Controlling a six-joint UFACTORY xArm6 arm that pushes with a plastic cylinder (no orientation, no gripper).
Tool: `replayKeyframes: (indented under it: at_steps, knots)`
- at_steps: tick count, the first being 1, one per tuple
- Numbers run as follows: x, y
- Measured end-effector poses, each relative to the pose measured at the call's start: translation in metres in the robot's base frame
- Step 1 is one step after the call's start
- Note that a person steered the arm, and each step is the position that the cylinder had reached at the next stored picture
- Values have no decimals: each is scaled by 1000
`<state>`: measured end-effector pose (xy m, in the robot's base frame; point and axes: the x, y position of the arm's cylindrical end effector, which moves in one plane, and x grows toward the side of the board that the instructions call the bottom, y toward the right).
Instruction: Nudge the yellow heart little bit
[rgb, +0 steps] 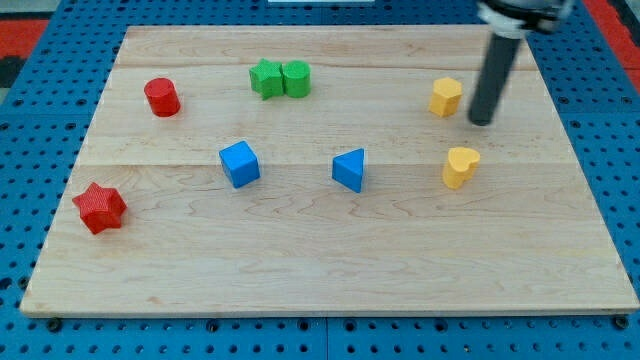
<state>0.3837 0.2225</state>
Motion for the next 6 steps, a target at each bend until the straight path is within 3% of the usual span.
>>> replayKeyframes:
  at_steps: [1, 2, 3, 4, 6]
  knots:
    - [30, 48]
    - [82, 39]
    - [132, -7]
    - [133, -73]
    - [40, -98]
